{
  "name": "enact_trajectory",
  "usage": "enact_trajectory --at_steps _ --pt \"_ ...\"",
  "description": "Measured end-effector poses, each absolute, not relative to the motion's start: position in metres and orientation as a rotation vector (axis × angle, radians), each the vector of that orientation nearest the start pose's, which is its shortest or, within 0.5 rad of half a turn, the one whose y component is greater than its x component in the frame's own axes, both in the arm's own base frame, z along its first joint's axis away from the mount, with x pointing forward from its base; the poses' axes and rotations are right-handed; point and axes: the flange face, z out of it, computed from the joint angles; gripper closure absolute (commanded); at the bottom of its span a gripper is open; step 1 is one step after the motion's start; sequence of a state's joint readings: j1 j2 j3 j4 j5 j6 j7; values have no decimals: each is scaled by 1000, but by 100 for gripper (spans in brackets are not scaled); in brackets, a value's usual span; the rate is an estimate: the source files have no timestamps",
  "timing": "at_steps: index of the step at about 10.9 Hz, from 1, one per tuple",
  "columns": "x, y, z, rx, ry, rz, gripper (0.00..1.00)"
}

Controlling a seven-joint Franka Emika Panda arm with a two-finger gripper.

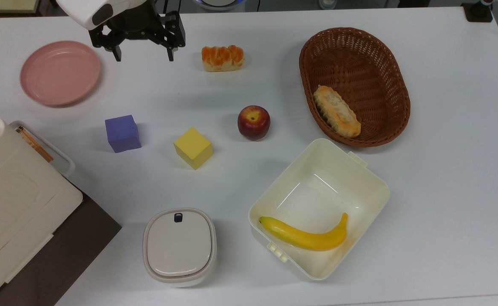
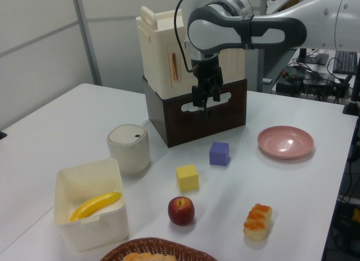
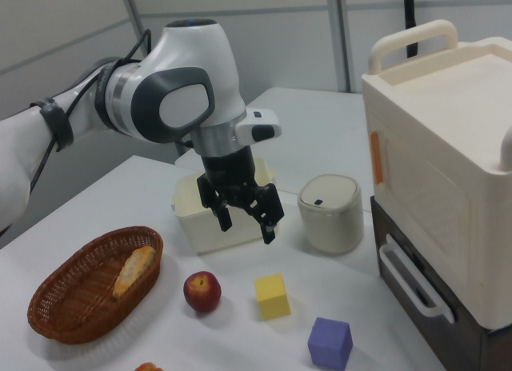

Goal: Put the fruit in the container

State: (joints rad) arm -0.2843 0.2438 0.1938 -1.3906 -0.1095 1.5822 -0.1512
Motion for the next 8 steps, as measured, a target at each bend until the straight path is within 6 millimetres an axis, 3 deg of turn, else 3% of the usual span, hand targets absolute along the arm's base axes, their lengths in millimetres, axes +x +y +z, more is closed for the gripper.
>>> enact_trajectory --at_steps 4,6,8 --pt "624 -68 563 -3187 -139 101 0" --pt "628 -44 551 -3178 -204 132 0" --pt "633 -11 527 -3161 -291 197 0"
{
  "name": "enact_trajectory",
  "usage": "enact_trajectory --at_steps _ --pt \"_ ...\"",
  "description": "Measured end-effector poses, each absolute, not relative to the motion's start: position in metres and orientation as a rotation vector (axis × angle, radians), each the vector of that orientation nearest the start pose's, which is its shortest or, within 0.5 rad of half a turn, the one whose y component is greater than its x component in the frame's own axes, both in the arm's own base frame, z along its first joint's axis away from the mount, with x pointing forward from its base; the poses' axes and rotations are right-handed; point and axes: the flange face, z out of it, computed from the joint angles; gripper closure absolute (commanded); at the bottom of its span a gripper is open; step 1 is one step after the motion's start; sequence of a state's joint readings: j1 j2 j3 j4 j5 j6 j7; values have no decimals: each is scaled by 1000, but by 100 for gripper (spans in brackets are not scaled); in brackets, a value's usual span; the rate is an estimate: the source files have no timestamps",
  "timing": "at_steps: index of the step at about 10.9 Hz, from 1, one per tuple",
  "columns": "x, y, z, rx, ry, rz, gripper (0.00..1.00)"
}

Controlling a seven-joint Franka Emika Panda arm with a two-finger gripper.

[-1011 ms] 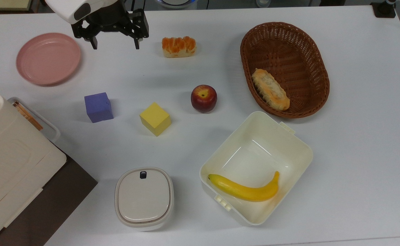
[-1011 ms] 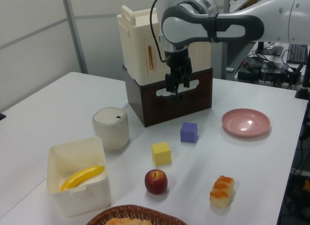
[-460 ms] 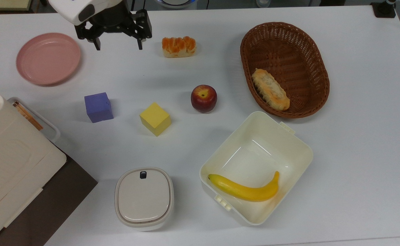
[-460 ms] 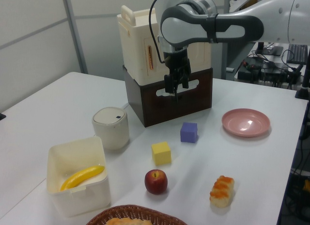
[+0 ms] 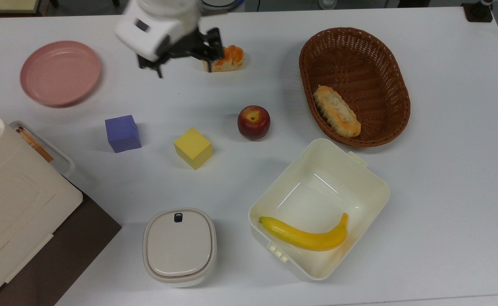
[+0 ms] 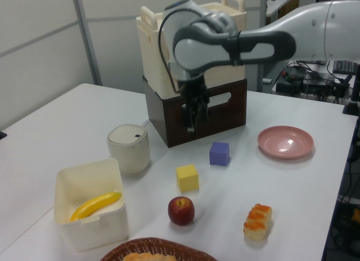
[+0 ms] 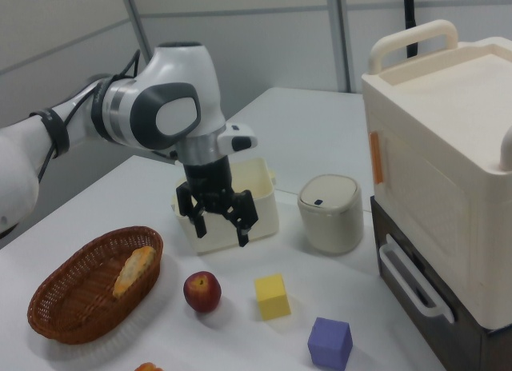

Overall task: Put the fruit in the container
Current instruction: 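Move the gripper over the red apple and lower toward it, then close the gripper around the red apple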

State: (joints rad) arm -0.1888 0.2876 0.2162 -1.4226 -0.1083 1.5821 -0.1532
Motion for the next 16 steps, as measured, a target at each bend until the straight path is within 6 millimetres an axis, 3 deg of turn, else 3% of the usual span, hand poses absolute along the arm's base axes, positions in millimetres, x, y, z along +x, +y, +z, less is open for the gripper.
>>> enact_trajectory --at_steps 4,6,9,11,16 --pt "638 58 475 -3120 -470 336 0" --pt "635 81 455 -3104 -526 392 0" --pt "631 116 402 -3068 -601 531 0" --pt "632 125 377 -3050 -622 589 0" --pt "646 131 345 -3088 -673 525 0"
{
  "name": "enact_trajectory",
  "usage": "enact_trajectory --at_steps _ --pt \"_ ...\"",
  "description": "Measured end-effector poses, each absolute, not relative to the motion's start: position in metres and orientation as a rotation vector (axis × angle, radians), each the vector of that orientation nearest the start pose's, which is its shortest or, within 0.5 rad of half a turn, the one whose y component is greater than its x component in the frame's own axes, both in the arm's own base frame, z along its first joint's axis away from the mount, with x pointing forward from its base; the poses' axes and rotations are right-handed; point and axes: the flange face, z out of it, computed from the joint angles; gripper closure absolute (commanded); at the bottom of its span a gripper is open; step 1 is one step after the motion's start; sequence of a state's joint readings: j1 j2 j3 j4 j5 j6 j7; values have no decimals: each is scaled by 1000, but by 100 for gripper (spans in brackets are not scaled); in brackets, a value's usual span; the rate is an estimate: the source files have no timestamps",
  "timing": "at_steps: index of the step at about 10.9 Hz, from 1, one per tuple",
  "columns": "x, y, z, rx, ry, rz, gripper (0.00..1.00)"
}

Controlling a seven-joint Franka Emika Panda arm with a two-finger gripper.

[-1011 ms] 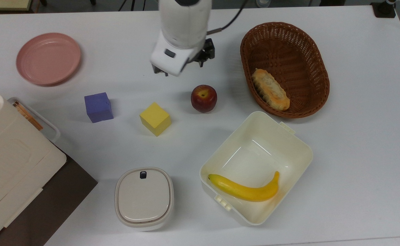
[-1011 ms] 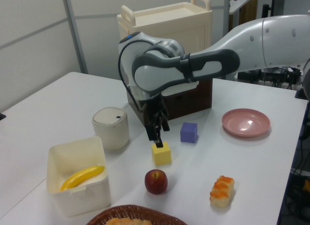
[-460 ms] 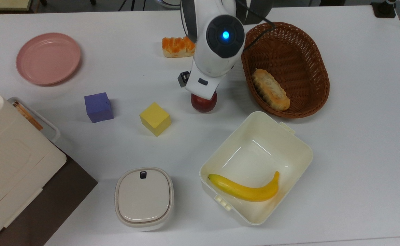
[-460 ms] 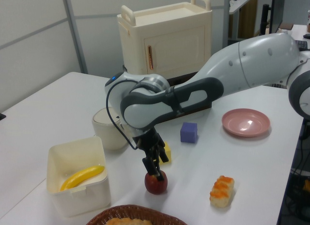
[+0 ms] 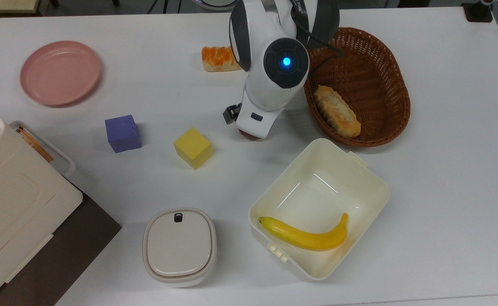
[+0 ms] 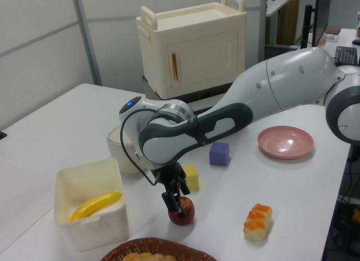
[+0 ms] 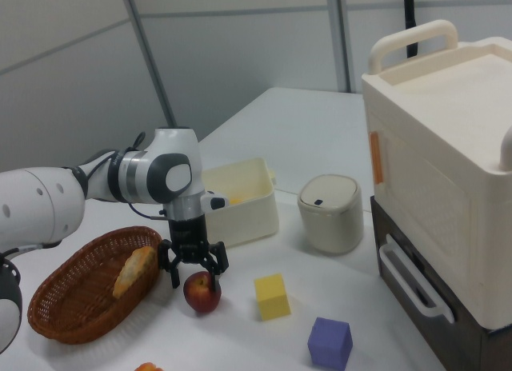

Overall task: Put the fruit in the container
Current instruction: 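Close the gripper around the red apple, then lift the apple and carry it over the cream container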

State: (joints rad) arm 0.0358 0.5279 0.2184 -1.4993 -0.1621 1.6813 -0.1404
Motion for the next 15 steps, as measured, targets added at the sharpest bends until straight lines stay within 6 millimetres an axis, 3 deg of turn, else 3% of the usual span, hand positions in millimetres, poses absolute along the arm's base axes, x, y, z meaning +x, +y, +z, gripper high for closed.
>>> enact_trajectory --at_steps 1,2,3,4,7,10,13,15 --pt "648 133 338 -3088 -680 511 9" --pt "650 135 333 -3092 -670 499 60" --pt "651 136 331 -3100 -653 483 89" --pt "653 135 332 -3106 -636 471 100" --pt "660 130 348 -3125 -604 417 100" --pt "672 117 404 -3152 -504 255 100" --pt "690 108 467 -3119 -168 -38 99" --pt "707 123 493 -3040 65 -333 95"
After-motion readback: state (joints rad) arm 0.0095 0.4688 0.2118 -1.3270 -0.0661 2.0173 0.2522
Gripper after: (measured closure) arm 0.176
